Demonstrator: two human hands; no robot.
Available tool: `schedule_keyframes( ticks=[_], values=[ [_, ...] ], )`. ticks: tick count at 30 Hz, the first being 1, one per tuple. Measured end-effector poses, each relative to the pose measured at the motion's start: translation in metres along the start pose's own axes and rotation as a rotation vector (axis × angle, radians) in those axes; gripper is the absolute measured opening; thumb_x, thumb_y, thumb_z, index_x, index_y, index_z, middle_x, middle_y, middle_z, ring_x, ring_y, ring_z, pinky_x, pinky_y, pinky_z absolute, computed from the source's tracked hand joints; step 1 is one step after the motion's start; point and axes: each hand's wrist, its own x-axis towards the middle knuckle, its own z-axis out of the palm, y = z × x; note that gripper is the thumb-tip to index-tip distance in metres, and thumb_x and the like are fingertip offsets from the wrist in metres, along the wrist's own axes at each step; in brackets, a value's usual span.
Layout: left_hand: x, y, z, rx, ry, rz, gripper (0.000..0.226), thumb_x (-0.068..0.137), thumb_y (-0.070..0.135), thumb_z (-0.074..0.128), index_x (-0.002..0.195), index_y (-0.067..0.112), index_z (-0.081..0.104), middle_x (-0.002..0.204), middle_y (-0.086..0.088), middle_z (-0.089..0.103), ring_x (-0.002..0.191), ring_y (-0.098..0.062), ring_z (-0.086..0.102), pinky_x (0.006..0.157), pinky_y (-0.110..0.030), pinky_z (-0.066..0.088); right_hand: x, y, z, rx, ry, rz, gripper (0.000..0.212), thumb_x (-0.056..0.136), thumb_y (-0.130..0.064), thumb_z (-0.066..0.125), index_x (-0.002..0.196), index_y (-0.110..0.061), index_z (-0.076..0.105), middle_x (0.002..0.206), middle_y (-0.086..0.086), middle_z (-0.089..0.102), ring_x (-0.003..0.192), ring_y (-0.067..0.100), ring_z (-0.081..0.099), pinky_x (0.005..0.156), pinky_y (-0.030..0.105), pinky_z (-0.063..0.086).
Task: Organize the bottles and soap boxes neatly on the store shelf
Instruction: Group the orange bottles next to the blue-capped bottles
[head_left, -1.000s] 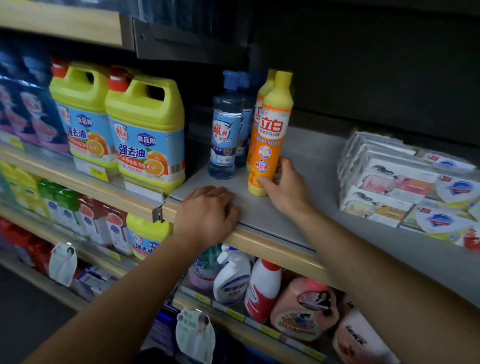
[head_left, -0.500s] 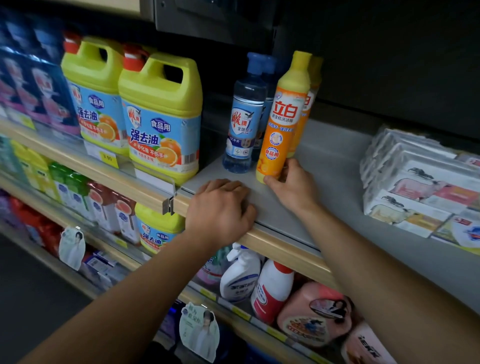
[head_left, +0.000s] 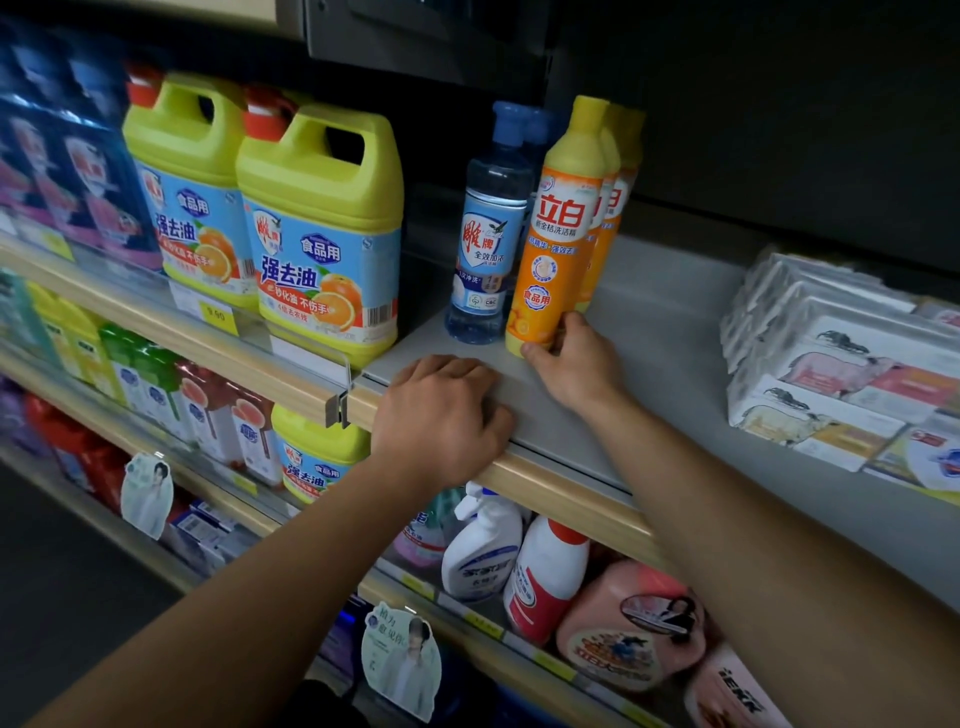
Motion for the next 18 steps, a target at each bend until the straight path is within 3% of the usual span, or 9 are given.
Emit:
schedule_keyframes(
  ticks=[13,18],
  values=[
    [-0.0006,0.0002,-0.0004,-0.013,0.006,0.002,0.061,0.081,0.055,0.024,0.117,0.026,0.065,0.124,0.008,0.065,0.116,-0.02,0.055,0.098,-0.032,0.039,0.0034,0.0009,0.001,-0.038,-0.026,0.013,0.047,0.091,-0.042,0.063,0.128,-0.016,0.051,0.133,0.008,0.059,0.123,0.034,0.053,0.102,0.049,0.045],
    [-0.0011,-0.0003,-0.003,-0.019,-0.03,-0.004,0.06,0.082,0.055,0.026,0.122,0.027,0.062,0.128,0.009,0.063,0.12,-0.019,0.052,0.1,-0.033,0.038,-0.003,0.0013,-0.0037,0.061,-0.003,0.036,0.053,0.087,-0.042,0.068,0.128,-0.014,0.049,0.128,0.007,0.063,0.118,0.031,0.058,0.098,0.044,0.048]
  ],
)
